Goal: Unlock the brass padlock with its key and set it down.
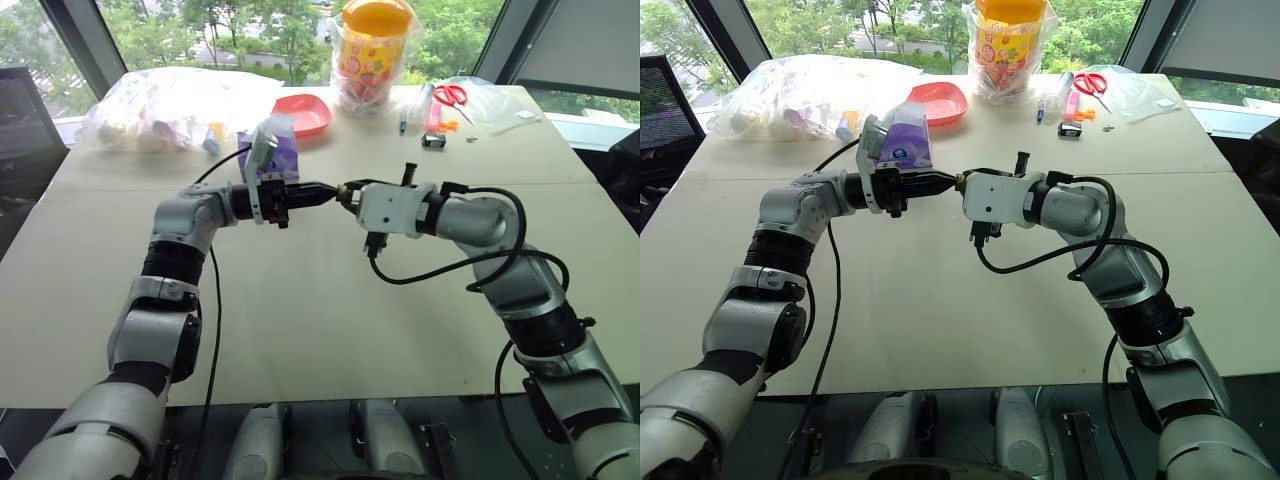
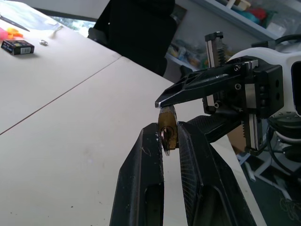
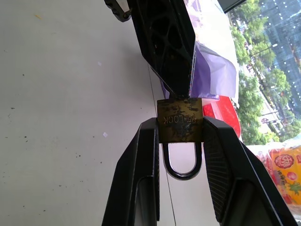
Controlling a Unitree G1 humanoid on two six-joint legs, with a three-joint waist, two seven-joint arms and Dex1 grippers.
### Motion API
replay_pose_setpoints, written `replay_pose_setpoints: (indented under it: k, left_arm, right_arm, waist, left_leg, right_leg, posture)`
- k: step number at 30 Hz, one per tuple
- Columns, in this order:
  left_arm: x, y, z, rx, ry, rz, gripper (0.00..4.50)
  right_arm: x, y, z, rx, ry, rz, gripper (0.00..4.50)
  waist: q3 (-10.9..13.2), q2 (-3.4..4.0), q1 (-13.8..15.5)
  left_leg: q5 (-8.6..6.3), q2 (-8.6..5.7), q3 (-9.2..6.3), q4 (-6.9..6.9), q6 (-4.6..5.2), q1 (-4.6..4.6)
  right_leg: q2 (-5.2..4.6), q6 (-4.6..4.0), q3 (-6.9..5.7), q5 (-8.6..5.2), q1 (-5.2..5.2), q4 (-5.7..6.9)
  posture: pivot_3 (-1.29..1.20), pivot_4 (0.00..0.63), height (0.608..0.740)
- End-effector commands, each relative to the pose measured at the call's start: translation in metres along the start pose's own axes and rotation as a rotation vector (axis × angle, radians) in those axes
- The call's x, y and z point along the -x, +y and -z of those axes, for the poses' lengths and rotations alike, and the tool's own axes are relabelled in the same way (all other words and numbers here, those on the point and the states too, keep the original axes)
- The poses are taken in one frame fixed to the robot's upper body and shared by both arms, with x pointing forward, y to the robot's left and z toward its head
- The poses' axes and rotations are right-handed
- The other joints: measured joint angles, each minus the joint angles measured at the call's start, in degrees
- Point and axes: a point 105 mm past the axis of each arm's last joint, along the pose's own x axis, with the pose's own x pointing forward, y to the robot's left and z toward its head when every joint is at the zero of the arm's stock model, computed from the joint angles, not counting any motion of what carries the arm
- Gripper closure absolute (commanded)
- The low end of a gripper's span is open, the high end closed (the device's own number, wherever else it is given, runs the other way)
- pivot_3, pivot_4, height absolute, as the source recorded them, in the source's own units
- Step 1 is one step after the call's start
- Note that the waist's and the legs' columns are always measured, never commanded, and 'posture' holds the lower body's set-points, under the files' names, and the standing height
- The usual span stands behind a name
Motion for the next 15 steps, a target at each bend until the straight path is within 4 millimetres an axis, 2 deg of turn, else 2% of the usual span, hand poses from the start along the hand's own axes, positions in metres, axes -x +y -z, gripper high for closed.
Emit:
replay_pose_setpoints:
  k: [1,6,15]
  left_arm:
    - [0.001,-0.0009,-0.0021,-0.068,0.038,-0.008,4.49]
    - [0.0057,0.005,0.0034,-0.138,0.088,-0.045,4.49]
    - [0.0051,0.0053,0.0052,-0.471,0.209,-0.019,4.49]
  right_arm:
    - [0.0054,-0.0098,-0.0152,0.039,-0.044,0.047,3.81]
    - [0.0064,-0.0101,-0.0142,0.026,-0.041,0.041,3.81]
    - [0.0079,-0.0083,-0.0186,-0.096,-0.073,0.0,3.81]
  waist:
    - [0.0,0.0,0.03]
    - [0.0,0.0,0.02]
    - [0.0,0.0,0.08]
  left_leg:
    - [0.0,0.0,0.0,0.0,0.0,0.0]
    - [0.0,0.0,0.0,0.0,0.0,0.0]
    - [0.0,0.05,0.0,0.0,0.0,0.0]
  right_leg:
    - [0.0,0.0,0.0,0.0,0.0,0.0]
    - [0.0,0.0,0.0,0.0,0.0,0.0]
    - [-0.02,-0.01,0.0,0.0,0.0,0.0]
  posture:
    - [0.0,0.15,0.74]
    - [0.0,0.15,0.74]
    - [0.0,0.15,0.74]
